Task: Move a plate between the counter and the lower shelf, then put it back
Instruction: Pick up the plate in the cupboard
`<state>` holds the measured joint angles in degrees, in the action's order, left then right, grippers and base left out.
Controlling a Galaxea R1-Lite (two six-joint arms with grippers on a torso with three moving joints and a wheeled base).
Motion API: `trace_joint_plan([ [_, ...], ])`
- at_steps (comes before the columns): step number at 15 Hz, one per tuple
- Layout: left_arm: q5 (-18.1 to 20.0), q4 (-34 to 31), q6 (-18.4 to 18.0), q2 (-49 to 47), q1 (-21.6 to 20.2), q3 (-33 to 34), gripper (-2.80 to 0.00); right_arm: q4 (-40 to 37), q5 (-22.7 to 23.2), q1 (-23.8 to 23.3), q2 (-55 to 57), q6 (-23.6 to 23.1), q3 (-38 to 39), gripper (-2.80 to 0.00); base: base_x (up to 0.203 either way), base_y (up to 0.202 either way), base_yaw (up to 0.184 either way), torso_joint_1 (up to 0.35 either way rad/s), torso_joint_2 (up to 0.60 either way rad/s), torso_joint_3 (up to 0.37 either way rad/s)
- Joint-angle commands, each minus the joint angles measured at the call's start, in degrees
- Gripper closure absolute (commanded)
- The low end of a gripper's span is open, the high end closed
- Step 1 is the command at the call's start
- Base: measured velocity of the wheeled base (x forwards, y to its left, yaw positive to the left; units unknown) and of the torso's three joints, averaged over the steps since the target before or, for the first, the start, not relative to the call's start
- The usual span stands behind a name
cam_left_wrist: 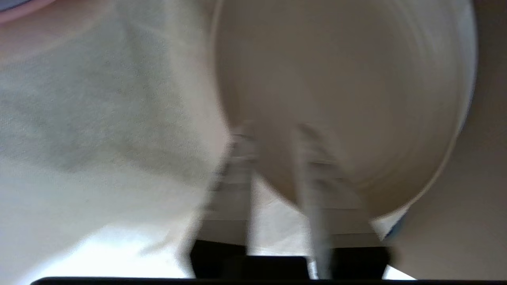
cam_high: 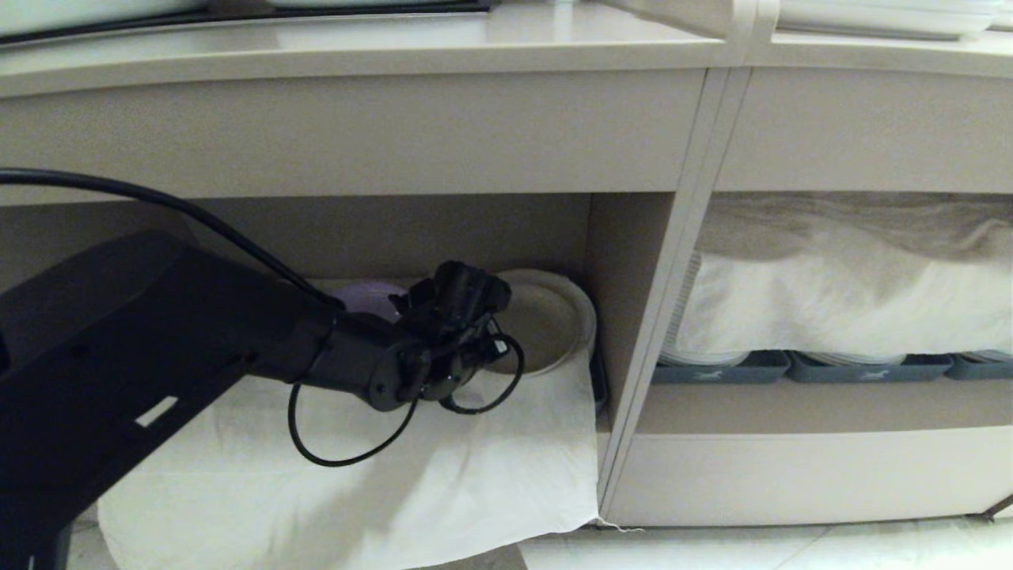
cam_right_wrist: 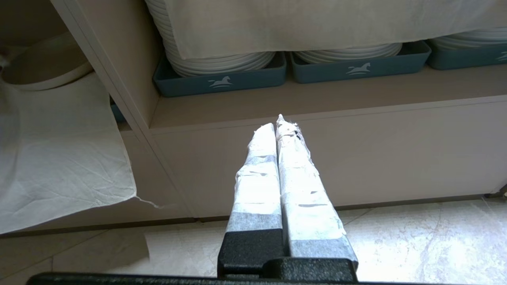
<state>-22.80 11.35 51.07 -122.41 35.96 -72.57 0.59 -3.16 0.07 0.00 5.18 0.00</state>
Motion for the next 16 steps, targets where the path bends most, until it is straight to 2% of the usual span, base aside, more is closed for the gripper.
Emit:
trace_joint_plan([
  [1, -0.14, 0.08, 0.26, 0.12, -0.01, -0.81, -2.8, 0.02, -0.01, 0.01, 0.0, 0.01, 0.0, 0.0, 0.0, 0.0, 0.0, 0.0, 0.0, 0.0],
  [6, 0.12, -0.39, 0.46, -0.66, -0.01, -0.64, -2.8, 0.02, -0.01, 0.01, 0.0, 0.01, 0.0, 0.0, 0.0, 0.0, 0.0, 0.0, 0.0, 0.0],
  [10, 0.12, -1.51, 2.7, -1.23, -0.01, -0.73, -2.8, 0.02, -0.01, 0.01, 0.0, 0.01, 0.0, 0.0, 0.0, 0.0, 0.0, 0.0, 0.0, 0.0],
  [16, 0.21, -3.17, 2.81, -2.08, -0.01, -1.56, -2.8, 0.02, -0.01, 0.01, 0.0, 0.01, 0.0, 0.0, 0.0, 0.0, 0.0, 0.0, 0.0, 0.0],
])
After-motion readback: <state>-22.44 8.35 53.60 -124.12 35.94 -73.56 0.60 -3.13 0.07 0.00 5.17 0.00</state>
